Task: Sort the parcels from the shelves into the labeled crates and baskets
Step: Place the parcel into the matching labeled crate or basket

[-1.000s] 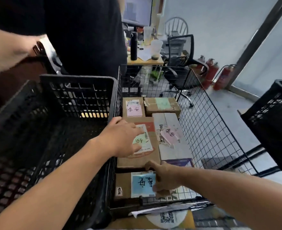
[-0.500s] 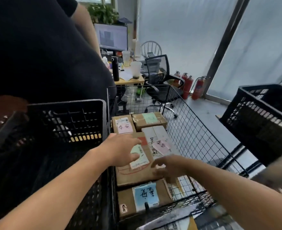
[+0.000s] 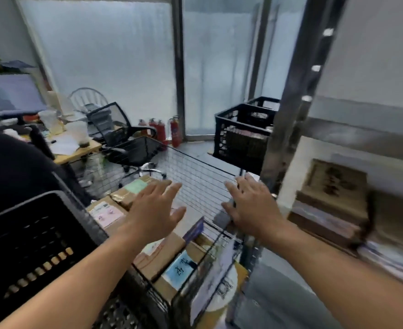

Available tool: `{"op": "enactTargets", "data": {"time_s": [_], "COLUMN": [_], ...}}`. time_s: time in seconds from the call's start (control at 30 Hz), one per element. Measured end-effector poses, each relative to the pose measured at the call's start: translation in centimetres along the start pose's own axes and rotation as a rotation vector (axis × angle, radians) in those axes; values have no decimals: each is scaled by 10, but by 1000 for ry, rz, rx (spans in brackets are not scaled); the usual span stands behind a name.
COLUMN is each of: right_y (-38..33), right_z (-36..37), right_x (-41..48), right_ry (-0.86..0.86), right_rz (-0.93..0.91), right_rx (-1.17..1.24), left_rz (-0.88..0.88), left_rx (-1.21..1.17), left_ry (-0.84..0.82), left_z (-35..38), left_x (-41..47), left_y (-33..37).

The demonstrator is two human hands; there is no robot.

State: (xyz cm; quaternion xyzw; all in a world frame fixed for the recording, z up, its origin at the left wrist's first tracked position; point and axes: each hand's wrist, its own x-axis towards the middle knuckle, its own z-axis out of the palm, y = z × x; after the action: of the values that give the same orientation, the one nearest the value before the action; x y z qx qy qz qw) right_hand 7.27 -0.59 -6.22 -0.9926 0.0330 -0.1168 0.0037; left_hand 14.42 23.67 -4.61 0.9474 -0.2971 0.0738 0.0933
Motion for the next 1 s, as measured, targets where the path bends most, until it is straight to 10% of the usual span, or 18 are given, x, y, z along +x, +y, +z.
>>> {"op": "enactTargets", "data": {"time_s": [0.53, 1.0], "right_y": [146, 283], "right_z": [-128, -228], "right_x": [-308, -598], "right_ry": [2, -17], "right_rz": [785, 1050], "right_rx": [-168, -356], "left_rz": [651, 963], "left_rx": [-328, -547], "left_ry": [112, 14], "left_z": [-1, -6], "left_x": [-18, -131], "left_y": [304, 639]}}
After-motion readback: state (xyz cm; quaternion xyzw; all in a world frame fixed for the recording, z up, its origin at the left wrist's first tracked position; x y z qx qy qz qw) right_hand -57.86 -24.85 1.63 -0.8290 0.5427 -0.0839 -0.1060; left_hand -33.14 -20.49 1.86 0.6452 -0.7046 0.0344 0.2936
